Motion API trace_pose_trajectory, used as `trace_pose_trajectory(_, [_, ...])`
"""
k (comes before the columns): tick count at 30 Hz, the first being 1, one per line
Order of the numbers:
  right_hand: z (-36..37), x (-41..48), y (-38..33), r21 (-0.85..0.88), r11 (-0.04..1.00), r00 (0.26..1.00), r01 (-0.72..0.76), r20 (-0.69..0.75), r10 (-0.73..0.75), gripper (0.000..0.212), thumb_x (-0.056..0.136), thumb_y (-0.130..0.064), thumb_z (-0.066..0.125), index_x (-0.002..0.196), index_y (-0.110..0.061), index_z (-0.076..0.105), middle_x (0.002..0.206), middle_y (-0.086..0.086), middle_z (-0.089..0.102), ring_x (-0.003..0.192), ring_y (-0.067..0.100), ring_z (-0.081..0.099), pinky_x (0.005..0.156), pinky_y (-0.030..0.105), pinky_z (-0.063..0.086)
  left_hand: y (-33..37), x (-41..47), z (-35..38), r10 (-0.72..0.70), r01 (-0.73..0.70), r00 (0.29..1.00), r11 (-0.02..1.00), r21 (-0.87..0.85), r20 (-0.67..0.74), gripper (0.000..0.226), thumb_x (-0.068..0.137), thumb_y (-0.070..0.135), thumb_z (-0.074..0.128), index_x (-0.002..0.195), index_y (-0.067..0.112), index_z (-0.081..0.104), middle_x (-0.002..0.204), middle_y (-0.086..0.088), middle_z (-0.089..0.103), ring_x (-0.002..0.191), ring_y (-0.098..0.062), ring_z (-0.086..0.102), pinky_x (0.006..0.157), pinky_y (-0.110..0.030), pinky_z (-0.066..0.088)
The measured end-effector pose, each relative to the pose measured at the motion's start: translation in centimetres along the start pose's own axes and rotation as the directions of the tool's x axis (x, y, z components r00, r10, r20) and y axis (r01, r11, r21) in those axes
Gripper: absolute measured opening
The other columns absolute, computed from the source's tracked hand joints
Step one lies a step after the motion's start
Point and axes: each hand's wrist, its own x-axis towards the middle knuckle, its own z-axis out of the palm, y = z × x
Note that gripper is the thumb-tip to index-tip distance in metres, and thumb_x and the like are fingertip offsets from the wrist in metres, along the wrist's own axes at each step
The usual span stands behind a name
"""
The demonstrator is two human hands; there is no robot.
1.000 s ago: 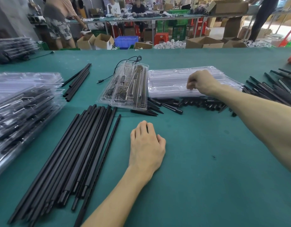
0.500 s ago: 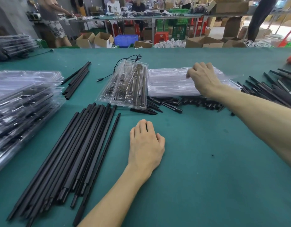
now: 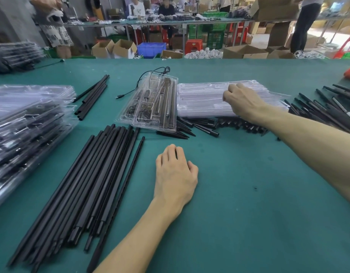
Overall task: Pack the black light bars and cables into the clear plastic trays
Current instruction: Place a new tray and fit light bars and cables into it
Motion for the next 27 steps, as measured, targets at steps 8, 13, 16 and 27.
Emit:
trace_pose_trajectory(8, [0.6, -0.1, -1.0, 0.035, 0.999, 0.999, -0.037, -0.002, 0.037, 0.019, 0.091, 0.007, 0.046, 0.107, 0.006, 0.058, 0.105, 0.023, 0.054, 0.091, 0.037, 0.051, 0.065, 0.047, 0.048, -0.1, 0.0, 0.0, -0.002, 0.002, 1.000, 1.000, 0.004, 0.003, 0.035, 0.098, 0.033, 0.037, 0.123, 0.010, 0.046, 0.134, -0.005, 0.046, 0.128, -0.023, 0.041, 0.112, -0.037, 0.029])
trace_pose_trajectory(13, [1.3, 0.8, -1.2, 0.148, 0.979, 0.990, -0.138, 0.018, 0.137, 0.021, 0.093, 0.001, 0.053, 0.112, 0.001, 0.062, 0.113, 0.021, 0.056, 0.097, 0.040, 0.055, 0.069, 0.044, 0.046, 0.0, -0.1, -0.1, -0.002, 0.002, 1.000, 1.000, -0.001, 0.003, 0.035, 0.098, 0.034, 0.036, 0.123, 0.011, 0.046, 0.134, -0.005, 0.046, 0.127, -0.023, 0.041, 0.113, -0.037, 0.029])
trace_pose_trajectory(16, [1.3, 1.5, -0.7, 0.202, 0.962, 0.983, -0.183, 0.011, 0.184, 0.020, 0.095, 0.001, 0.052, 0.111, -0.002, 0.063, 0.112, 0.021, 0.061, 0.099, 0.041, 0.058, 0.076, 0.046, 0.049, 0.0, -0.1, -0.1, 0.001, -0.001, 1.000, 1.000, 0.005, 0.008, 0.037, 0.099, 0.035, 0.036, 0.125, 0.011, 0.045, 0.136, -0.005, 0.044, 0.130, -0.023, 0.039, 0.114, -0.037, 0.028])
trace_pose_trajectory(27, [2.0, 3.0, -0.5, 0.093, 0.943, 0.943, -0.320, 0.121, 0.309, 0.039, 0.083, 0.016, 0.046, 0.115, -0.002, 0.060, 0.107, 0.024, 0.064, 0.098, 0.043, 0.059, 0.075, 0.044, 0.045, 0.3, -0.1, 0.0, 0.000, 0.000, 1.000, 1.000, -0.004, 0.006, 0.039, 0.099, 0.032, 0.036, 0.127, 0.008, 0.046, 0.137, -0.007, 0.045, 0.130, -0.025, 0.040, 0.113, -0.039, 0.030])
